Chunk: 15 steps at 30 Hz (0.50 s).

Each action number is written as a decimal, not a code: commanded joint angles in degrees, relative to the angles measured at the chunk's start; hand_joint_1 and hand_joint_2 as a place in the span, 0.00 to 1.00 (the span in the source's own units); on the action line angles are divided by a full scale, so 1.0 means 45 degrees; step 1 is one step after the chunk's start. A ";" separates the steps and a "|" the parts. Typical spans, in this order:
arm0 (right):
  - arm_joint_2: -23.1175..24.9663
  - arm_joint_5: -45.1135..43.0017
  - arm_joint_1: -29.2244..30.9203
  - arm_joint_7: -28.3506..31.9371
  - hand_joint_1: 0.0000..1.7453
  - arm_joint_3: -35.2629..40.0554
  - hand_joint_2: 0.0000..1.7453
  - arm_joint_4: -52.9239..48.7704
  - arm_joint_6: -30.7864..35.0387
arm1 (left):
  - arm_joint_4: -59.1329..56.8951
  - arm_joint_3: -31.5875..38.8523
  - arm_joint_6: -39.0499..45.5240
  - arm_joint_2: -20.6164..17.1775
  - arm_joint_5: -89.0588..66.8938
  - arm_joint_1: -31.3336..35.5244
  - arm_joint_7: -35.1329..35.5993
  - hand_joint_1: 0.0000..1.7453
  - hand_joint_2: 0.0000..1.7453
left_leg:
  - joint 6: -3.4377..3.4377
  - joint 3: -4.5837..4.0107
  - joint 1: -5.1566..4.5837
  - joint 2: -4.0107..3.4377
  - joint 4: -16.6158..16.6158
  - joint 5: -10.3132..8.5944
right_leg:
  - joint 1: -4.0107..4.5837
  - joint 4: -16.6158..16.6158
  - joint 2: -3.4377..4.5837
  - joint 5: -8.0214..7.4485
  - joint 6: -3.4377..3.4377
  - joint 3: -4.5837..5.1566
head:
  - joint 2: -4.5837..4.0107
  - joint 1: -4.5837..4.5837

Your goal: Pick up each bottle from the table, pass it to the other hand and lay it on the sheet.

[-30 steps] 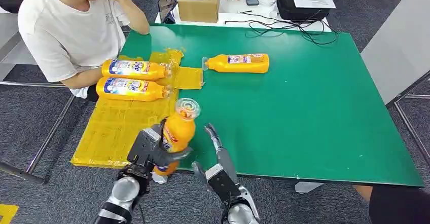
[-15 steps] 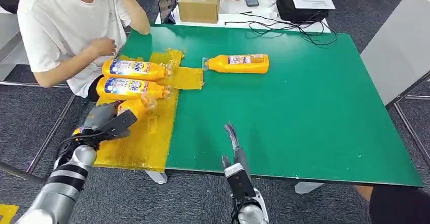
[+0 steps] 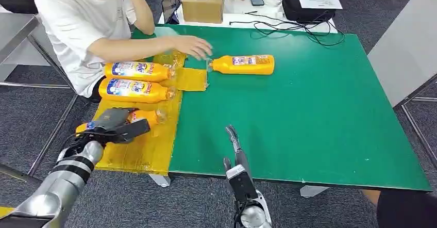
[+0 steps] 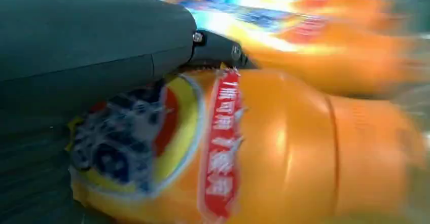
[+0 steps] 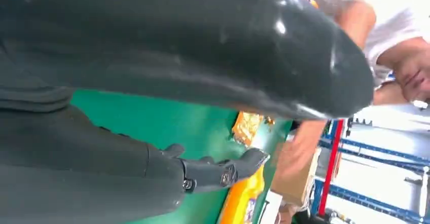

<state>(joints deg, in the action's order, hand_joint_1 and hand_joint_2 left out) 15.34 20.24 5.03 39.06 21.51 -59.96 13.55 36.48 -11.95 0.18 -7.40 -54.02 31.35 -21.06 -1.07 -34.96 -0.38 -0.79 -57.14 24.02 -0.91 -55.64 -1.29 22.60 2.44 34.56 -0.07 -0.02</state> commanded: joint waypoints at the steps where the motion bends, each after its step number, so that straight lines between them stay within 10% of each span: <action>1: -0.0027 -0.0235 0.0973 0.0209 0.00 -0.0265 0.00 0.1838 0.0049 | -0.1276 -0.1491 -0.1232 0.1586 0.1298 -0.0034 -0.1122 0.00 1.00 | 0.0007 0.0069 0.0010 0.0047 0.0016 0.0011 | 0.0005 0.0025 -0.0023 0.0016 -0.0011 -0.0090 | 0.0000 0.0001; 15: -0.0097 -0.0761 0.1006 0.0209 0.00 0.0015 0.00 0.1826 0.0359 | -0.0538 -0.3262 -0.0916 0.0971 0.2670 -0.0158 -0.1131 0.00 1.00 | -0.0003 0.0114 0.0004 0.0004 0.0017 0.0000 | -0.0002 0.0014 0.0010 0.0003 -0.0012 -0.0126 | 0.0000 0.0005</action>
<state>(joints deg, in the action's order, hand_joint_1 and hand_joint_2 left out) 15.80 17.97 7.44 39.91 21.49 -55.43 14.49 35.50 -19.73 -7.65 -1.46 -40.83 31.55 -28.09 -1.14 -34.59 -0.40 -0.73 -57.11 23.98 -0.95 -55.64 -1.39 22.61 2.45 34.11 -0.07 0.00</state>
